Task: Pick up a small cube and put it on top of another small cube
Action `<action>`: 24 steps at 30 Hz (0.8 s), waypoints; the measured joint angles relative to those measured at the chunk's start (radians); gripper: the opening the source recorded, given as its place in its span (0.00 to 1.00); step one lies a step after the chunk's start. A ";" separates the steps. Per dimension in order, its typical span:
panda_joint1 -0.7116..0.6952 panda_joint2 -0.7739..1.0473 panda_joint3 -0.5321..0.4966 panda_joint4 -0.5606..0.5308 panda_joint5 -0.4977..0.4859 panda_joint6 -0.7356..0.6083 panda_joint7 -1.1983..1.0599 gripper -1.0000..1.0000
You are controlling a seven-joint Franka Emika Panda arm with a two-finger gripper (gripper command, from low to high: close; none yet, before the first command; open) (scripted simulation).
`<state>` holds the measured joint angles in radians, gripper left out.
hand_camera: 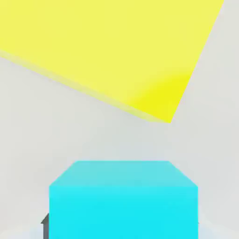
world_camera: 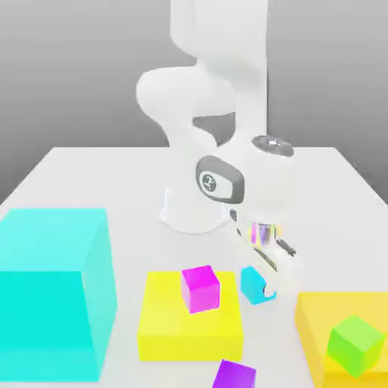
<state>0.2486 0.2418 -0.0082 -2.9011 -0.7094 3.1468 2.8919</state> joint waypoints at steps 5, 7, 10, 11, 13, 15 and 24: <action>-0.120 -0.069 0.151 -0.017 0.116 -0.057 -0.086 0.00; -0.183 -0.108 0.238 -0.030 0.213 -0.084 -0.157 0.00; -0.242 -0.170 0.351 -0.051 0.411 -0.121 -0.301 0.00; -0.240 -0.191 0.374 -0.058 0.484 -0.134 -0.353 0.00; -0.209 -0.233 0.389 -0.069 0.618 -0.162 -0.449 0.00; -0.170 -0.274 0.379 -0.079 0.720 -0.191 -0.522 0.00; -0.111 -0.308 0.348 0.065 0.888 -0.371 -0.635 0.00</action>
<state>0.1381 -0.0663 0.3396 -2.8358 0.1790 2.7755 2.2567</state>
